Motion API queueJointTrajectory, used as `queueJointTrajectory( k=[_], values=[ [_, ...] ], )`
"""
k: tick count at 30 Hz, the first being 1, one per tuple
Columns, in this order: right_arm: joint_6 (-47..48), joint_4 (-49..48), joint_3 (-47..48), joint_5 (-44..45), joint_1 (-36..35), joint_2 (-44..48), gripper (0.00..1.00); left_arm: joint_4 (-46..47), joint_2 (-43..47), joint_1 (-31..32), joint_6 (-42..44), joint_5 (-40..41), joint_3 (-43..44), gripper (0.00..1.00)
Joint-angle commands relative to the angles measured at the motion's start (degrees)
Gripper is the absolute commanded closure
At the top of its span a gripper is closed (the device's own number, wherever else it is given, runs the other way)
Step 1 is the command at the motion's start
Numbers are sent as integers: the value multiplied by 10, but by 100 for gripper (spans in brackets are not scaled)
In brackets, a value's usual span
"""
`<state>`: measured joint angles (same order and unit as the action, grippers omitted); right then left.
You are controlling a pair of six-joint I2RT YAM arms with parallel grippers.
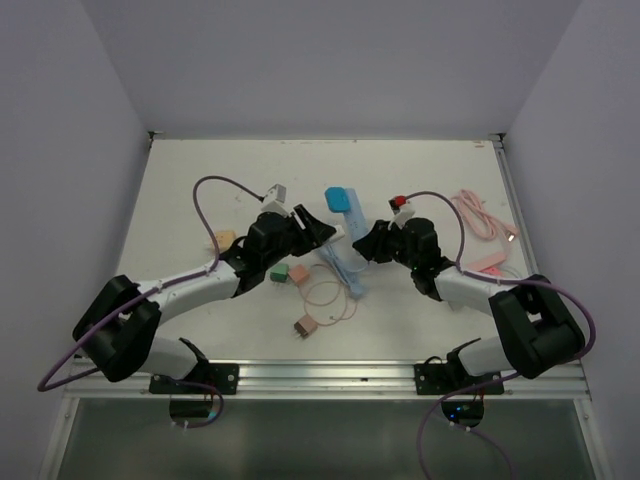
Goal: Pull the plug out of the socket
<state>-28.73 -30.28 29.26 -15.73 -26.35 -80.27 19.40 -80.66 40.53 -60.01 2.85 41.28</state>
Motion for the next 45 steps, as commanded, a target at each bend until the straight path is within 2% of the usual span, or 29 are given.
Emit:
queueJointTrajectory(
  k=[1,9,17,26,35,41,43,44,45],
  values=[
    [-15,15,2,156,43,-2,100,-5,52,-1,-11,6,-11,100],
    [-14,-2,-5,143,46,5,100,-77,90,-1,11,34,-9,100],
    [-10,-21,-10,121,46,17,100,-154,68,-8,60,90,-9,100],
    [-6,-29,-6,99,46,9,100,-128,12,-34,126,144,-21,100],
    [-4,-36,3,73,46,-10,100,-62,-67,-54,223,231,22,96],
    [-3,-36,6,64,46,-18,100,-30,-114,-55,252,244,35,88],
    [-1,-36,7,61,46,-19,100,-24,-121,-54,248,234,29,81],
    [-1,-36,8,60,46,-19,100,-23,-121,-53,248,233,27,81],
    [-2,-35,9,60,46,-21,100,-23,-120,-52,245,233,21,75]
  ],
)
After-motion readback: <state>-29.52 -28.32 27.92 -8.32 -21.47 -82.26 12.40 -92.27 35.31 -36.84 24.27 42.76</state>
